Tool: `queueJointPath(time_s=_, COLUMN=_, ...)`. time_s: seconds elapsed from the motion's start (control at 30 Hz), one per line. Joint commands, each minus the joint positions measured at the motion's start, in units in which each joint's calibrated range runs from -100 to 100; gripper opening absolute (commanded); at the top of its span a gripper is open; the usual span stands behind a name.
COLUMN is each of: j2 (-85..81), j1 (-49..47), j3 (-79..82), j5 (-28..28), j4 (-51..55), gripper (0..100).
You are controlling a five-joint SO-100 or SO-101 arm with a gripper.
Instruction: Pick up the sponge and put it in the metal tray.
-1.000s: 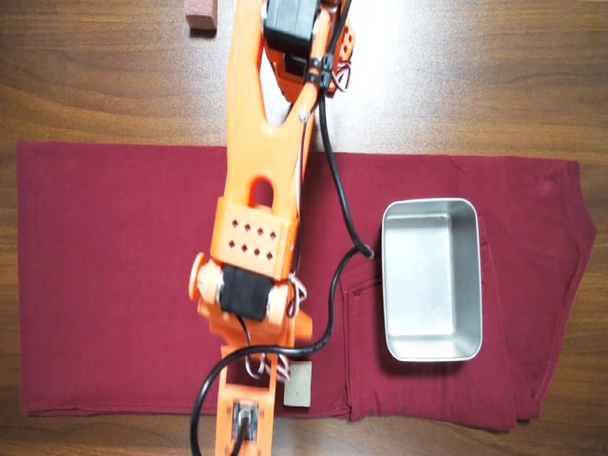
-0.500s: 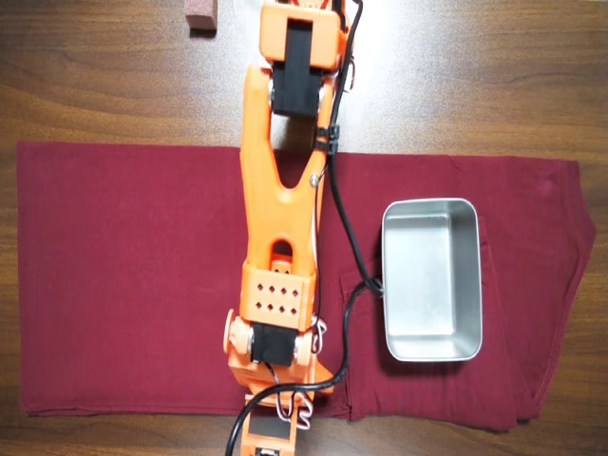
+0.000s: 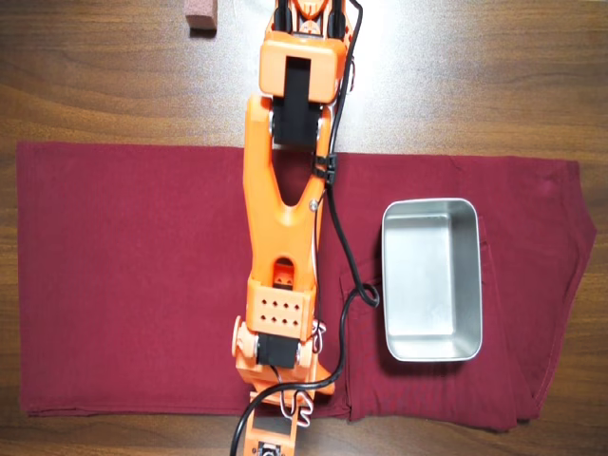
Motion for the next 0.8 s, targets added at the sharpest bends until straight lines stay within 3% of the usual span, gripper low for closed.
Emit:
queueJointPath(time_s=0.0, j2=-0.28, j1=-0.10, j3=-2.33, j5=-0.44, j4=-1.07, gripper=19)
queueJointPath(time_s=0.07, j2=-0.46, j1=-0.10, j3=-2.33, j5=-0.63, j4=-0.89, gripper=6)
queueJointPath(time_s=0.13, j2=-0.10, j1=-0.39, j3=-2.33, j5=-1.22, j4=-0.70, gripper=0)
queueJointPath(time_s=0.73, j2=-0.72, j1=-3.84, j3=-1.79, j5=-3.32, j4=0.96, gripper=0)
queueJointPath(time_s=0.77, j2=-0.46, j1=-3.84, j3=-1.79, j5=-3.13, j4=0.22, gripper=7)
